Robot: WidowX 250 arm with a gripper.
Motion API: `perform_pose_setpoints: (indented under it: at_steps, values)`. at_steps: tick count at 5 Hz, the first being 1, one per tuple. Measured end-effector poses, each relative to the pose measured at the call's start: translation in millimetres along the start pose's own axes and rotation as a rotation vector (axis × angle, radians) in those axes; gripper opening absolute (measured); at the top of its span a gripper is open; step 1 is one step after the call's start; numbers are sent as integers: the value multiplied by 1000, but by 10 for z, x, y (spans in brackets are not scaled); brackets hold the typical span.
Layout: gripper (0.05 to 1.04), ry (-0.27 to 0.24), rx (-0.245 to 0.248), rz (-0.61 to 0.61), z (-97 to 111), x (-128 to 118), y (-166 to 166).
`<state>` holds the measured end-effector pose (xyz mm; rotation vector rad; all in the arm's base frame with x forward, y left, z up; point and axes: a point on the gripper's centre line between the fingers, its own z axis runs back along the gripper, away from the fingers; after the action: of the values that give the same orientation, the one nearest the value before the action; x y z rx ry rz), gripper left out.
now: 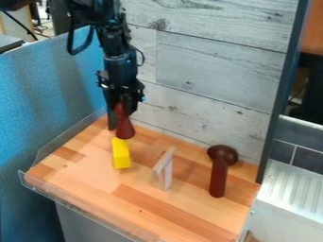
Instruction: Put the pawn above the yellow square block
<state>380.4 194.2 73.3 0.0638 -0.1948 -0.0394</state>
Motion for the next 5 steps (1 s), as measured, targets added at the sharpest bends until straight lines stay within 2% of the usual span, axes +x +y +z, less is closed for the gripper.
perform_pose_setpoints:
  at_steps: [3,5]
  values:
    - [551,14,14,0,-45,-8,54]
    - [551,38,-3,-19,-167,-115,-7]
